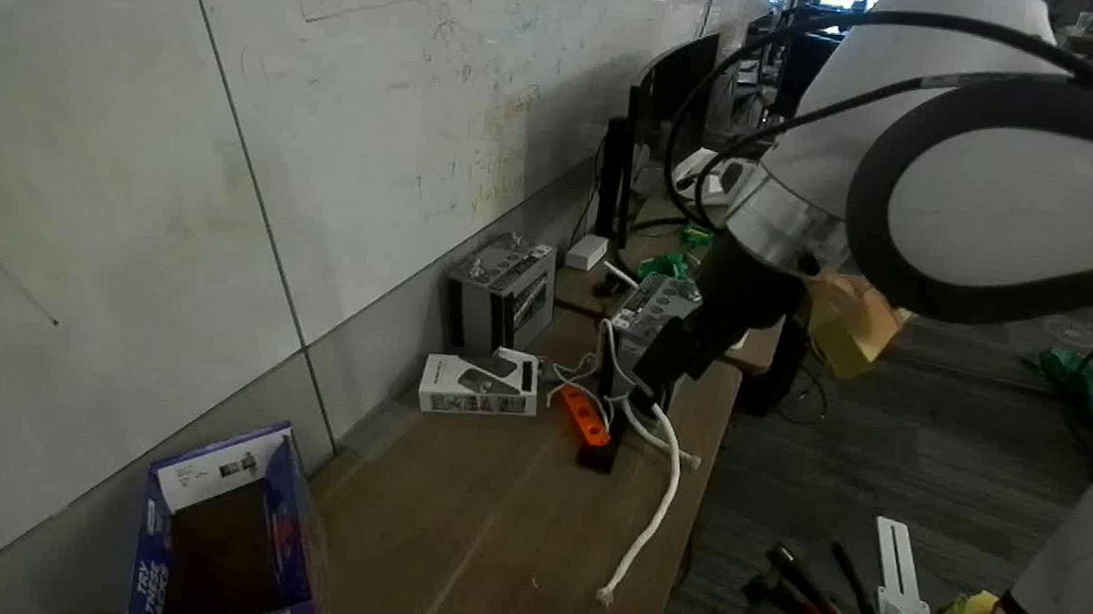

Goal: Put the ropes in the box, one at a time

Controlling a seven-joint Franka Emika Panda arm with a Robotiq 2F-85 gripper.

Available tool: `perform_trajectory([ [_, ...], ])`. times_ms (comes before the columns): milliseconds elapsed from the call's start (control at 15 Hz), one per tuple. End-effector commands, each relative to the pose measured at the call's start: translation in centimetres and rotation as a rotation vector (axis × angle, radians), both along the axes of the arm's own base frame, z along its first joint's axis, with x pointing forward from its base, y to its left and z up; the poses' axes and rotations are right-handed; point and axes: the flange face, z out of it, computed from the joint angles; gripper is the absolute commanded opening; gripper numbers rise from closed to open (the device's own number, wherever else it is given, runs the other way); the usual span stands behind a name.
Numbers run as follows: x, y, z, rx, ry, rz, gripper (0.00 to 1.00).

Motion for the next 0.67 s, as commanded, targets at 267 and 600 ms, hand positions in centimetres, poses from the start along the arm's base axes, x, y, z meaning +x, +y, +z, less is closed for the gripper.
perform_trajectory([
  [267,-0.3,0.0,-2.3,-0.011,0.062,0.002,1.00],
  [600,0.7,0.3,-2.9,-0.027,0.047,-0.006,1.00],
])
